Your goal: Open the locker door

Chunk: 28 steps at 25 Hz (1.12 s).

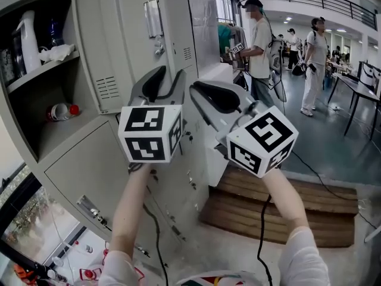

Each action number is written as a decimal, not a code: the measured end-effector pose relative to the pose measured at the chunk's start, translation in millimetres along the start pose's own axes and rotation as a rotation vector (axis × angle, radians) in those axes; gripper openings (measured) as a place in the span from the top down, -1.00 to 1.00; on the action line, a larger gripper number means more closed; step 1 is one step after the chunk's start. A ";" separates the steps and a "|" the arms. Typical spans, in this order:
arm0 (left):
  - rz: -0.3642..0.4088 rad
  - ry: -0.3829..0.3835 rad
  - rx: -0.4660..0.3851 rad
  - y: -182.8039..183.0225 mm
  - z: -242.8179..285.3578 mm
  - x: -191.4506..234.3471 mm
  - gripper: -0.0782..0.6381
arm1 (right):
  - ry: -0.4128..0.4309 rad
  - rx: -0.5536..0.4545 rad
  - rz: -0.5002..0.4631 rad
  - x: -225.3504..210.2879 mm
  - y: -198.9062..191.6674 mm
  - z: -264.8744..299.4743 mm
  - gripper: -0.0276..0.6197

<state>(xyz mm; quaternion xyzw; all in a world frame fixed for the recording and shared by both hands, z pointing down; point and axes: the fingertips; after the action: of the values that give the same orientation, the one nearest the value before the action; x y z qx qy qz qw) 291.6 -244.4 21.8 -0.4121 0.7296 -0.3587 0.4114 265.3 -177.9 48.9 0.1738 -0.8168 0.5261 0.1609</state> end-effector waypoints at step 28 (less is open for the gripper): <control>0.138 0.381 -0.048 67.2 -194.2 91.7 0.74 | 0.161 -0.279 0.087 105.5 58.9 67.2 0.90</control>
<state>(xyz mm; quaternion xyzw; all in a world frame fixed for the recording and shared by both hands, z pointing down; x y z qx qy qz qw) 67.5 -263.7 14.4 -0.2953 0.8292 -0.3835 0.2795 139.5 -228.8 22.2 0.0715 -0.8731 0.4264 0.2253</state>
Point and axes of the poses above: the fingertips, and each gripper's own axes: z forward along the fingers, x to its left, y out of its top, and after that the axes turned 2 degrees about -z, right-handed
